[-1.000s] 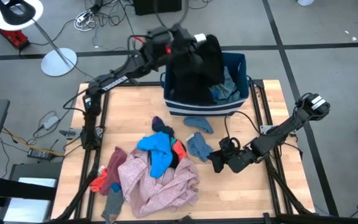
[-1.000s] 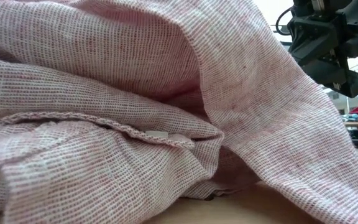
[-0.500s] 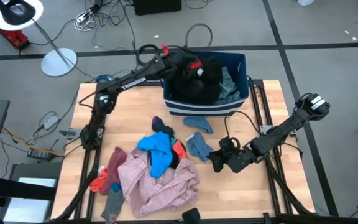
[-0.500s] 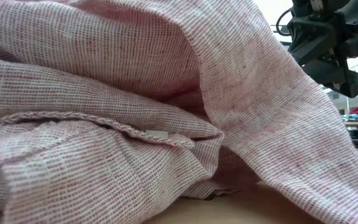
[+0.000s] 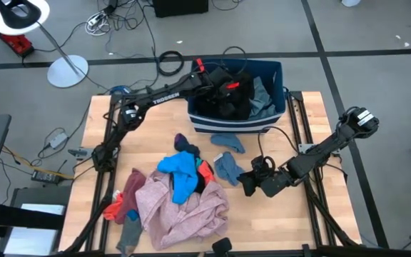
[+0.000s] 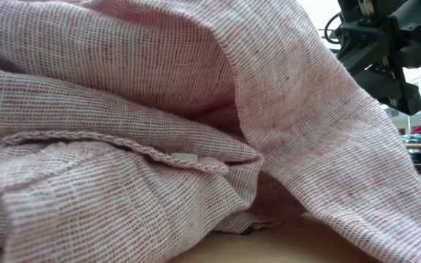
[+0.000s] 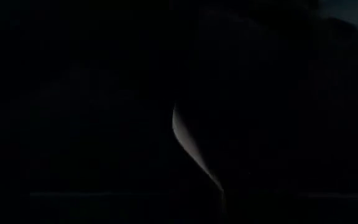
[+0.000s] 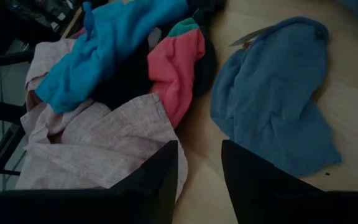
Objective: Sort clothes
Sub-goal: Put the black polo shirt into the blue bin, then put the blue boxer into the blue bin
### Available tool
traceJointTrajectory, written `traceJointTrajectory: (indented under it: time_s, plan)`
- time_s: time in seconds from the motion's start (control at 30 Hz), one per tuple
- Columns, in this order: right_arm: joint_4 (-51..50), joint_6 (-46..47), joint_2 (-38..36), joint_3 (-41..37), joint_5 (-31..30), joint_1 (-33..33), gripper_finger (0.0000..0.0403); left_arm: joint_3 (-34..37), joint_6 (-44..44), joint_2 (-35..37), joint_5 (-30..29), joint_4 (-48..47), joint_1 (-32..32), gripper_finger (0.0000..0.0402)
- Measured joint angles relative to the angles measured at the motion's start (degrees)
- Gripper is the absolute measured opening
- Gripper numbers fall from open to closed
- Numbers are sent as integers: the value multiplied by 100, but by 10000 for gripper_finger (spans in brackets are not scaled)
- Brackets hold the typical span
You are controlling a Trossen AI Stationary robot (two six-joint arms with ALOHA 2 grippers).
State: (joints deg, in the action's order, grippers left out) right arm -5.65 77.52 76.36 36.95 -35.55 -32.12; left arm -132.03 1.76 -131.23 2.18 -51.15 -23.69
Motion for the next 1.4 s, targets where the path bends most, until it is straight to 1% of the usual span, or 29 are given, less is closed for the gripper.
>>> traceJointTrajectory:
  time_s: [0.17,0.23,0.3,0.4,0.67,0.9,1.1,1.17,1.23,1.4]
  plan:
    - [-13,32,2,0,0,0,126,4,48,-47,146,150,1,130]
    - [-31,44,2,0,2,0,126,4,204,11,141,45,5,149]
    - [-33,41,2,0,2,0,126,7,393,100,197,-86,5,160]
    - [-46,-4,2,0,2,0,126,7,303,323,463,-274,0,164]
    - [-110,-248,1,-2,7,2,126,11,378,1055,609,-765,217,163]
    - [-131,-421,0,-2,115,2,126,11,682,1756,591,-890,456,163]
    - [-138,-572,2,-2,131,2,126,11,1171,2375,323,-1814,754,163]
    - [-133,-573,1,-2,131,2,126,11,1342,2591,109,-2065,932,163]
    - [-133,-577,1,-2,131,2,126,11,1468,2799,-194,-2284,1179,163]
    - [-118,-822,2,-1,234,25,126,11,1676,3140,-1240,-2619,1993,163]
